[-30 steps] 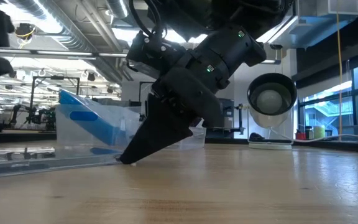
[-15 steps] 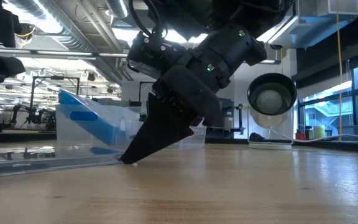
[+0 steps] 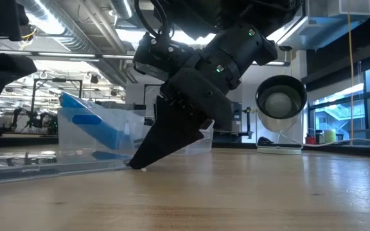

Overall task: Pick & place jewel cases by type
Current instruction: Put the black cd case into the right transparent bin

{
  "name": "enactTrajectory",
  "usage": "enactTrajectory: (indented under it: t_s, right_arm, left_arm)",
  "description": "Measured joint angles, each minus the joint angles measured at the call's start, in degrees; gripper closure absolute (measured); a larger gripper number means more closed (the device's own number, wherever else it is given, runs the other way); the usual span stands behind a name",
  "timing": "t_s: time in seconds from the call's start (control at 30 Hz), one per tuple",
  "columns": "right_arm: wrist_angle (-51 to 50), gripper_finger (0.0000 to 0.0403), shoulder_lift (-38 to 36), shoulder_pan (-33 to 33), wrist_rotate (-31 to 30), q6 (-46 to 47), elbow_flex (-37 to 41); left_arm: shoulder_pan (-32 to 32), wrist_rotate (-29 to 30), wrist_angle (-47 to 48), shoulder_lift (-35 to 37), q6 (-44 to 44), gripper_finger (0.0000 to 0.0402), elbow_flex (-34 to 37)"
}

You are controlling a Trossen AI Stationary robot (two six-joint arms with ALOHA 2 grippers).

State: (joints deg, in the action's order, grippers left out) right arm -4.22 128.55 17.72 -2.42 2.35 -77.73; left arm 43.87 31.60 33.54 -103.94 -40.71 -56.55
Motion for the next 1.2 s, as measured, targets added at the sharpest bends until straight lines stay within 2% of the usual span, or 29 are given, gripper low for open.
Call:
enactTrajectory:
  t_s: [0.2,0.3,0.4,0.57,0.63,0.83,1.0,1.2]
  right_arm:
    - [0.0,0.0243,0.0,0.0,0.0,-0.8,0.0]
    - [0.0,0.0243,-0.3,-0.1,0.2,-1.3,0.0]
    - [-0.5,0.0243,-0.6,-0.2,-0.4,-1.6,0.0]
    - [-0.6,0.0244,-0.7,-0.2,-0.9,-2.8,0.0]
    - [-0.6,0.0244,-0.7,-0.2,-0.9,-2.8,0.0]
    - [-0.6,0.0244,-0.7,-0.2,-1.2,-2.8,0.0]
    - [-0.6,0.0244,-0.7,-0.2,-1.9,-2.8,0.0]
    - [-0.7,0.0244,-0.7,-0.1,-2.3,-2.8,0.0]
  left_arm:
    - [-1.3,-3.7,1.0,1.2,1.8,0.0251,-0.9]
    - [-1.4,-3.3,0.5,5.5,2.7,0.0246,-1.4]
    - [-1.4,1.4,-2.0,11.5,4.3,0.0243,-1.4]
    - [-2.1,15.7,-1.9,18.5,4.9,0.0243,1.5]
    - [-2.2,17.3,-1.2,19.7,5.1,0.0243,2.1]
    - [-5.3,16.3,-5.1,21.0,9.4,0.0248,4.1]
    - [-7.6,11.7,-11.3,21.2,13.1,0.0263,6.4]
    - [-6.8,7.5,-11.4,21.2,18.2,0.0275,6.4]
